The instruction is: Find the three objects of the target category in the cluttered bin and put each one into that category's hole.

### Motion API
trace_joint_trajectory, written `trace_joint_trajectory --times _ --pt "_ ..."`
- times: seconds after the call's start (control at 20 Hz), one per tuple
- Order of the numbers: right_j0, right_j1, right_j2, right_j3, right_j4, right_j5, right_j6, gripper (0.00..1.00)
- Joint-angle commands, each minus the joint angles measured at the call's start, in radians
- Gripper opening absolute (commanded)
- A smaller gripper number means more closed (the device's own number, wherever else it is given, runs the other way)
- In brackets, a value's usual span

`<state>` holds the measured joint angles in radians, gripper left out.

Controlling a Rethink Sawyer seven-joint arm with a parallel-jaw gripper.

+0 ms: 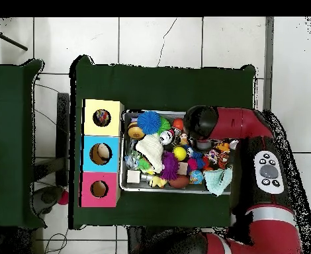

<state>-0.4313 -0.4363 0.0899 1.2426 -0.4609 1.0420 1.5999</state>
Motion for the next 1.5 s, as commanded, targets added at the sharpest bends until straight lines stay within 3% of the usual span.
trace_joint_trajectory --times 0.05,0.25,0.8,1.1,1.5 --pt "-0.014 0.051 0.089 0.038 -0.08 -0.101 -0.184 1.0" --pt "-0.011 0.052 0.088 0.048 -0.103 -0.124 -0.176 1.0" --pt "0.016 0.027 0.101 -0.02 -0.257 -0.115 -0.341 1.0" --pt "0.025 0.023 0.096 -0.017 -0.284 -0.05 -0.32 1.0" --pt "0.019 0.026 0.082 0.024 -0.29 -0.06 -0.255 1.0"
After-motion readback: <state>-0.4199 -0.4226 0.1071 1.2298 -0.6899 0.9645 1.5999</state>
